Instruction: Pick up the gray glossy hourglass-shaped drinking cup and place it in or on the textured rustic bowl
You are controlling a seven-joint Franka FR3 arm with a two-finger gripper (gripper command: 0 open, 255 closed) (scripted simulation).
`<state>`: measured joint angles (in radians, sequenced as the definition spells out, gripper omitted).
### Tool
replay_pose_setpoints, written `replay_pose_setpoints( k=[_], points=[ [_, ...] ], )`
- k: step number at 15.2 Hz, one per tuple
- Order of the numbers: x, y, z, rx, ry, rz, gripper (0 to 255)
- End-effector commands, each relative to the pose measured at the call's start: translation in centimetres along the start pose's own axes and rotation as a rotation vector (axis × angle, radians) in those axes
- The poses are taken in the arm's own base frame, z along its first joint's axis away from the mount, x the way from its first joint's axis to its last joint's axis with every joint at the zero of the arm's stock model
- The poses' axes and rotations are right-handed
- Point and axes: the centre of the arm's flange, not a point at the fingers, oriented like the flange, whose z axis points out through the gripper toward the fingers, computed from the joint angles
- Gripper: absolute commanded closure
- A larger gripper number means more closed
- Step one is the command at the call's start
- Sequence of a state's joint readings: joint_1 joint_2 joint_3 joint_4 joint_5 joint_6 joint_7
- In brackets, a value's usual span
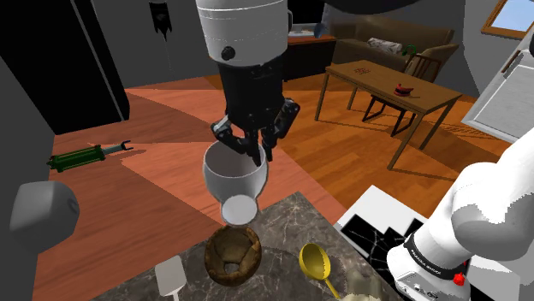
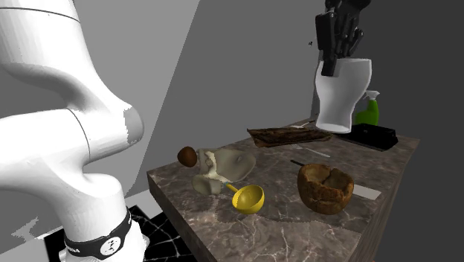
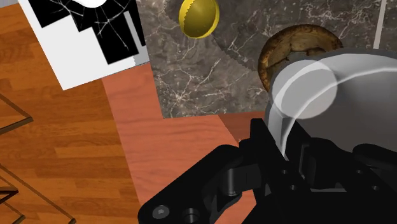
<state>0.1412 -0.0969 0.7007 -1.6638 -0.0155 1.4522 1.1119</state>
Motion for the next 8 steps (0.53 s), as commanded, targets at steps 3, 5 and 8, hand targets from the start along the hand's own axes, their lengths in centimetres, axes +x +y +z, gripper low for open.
replay_pose_setpoints(
  k=[3, 5, 8],
  points=[
    [-0.6, -1.2, 1.1, 0.001, 0.000, 0.003, 255],
    [-0.6, -1.4, 2.1, 0.001, 0.000, 0.003, 255],
    [-0.6, -1.7, 3.7, 0.001, 0.000, 0.003, 255]
  ],
)
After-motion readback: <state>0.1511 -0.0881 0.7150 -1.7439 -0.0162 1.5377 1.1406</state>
